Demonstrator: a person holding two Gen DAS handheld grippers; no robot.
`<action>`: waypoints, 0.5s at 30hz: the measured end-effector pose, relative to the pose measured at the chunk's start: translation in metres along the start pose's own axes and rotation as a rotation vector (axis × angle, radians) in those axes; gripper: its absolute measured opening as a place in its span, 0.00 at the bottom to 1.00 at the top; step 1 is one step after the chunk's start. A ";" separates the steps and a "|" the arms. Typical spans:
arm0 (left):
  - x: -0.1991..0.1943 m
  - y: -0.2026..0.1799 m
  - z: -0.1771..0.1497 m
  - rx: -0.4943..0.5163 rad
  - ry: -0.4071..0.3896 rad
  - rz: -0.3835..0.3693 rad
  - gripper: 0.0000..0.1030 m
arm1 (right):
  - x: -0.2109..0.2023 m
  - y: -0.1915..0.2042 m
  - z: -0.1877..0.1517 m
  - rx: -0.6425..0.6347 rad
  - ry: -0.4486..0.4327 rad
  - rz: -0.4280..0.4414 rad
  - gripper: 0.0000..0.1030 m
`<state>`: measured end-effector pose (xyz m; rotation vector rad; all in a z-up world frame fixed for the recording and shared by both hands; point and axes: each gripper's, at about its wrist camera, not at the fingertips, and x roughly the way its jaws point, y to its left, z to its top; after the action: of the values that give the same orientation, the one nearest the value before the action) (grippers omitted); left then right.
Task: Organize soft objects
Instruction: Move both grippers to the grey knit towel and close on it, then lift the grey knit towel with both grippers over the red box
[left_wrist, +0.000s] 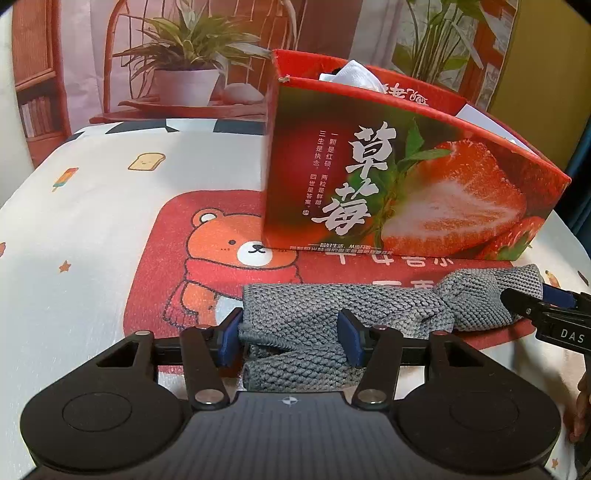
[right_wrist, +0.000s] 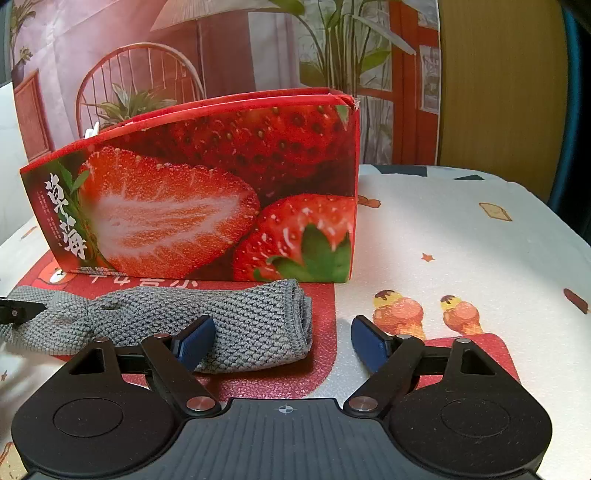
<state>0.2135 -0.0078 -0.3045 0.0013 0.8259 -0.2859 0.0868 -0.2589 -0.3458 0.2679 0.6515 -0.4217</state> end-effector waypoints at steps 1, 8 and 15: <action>-0.001 0.000 0.000 -0.001 0.001 -0.004 0.51 | 0.000 0.000 0.000 0.000 0.001 0.005 0.73; -0.004 0.000 -0.001 -0.033 0.030 -0.067 0.26 | -0.001 0.005 0.010 -0.009 0.045 0.059 0.47; -0.016 -0.004 -0.002 -0.035 0.016 -0.093 0.16 | -0.011 0.008 0.015 -0.012 0.078 0.131 0.22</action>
<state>0.2002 -0.0077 -0.2936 -0.0682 0.8477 -0.3598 0.0904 -0.2539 -0.3268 0.3145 0.7082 -0.2829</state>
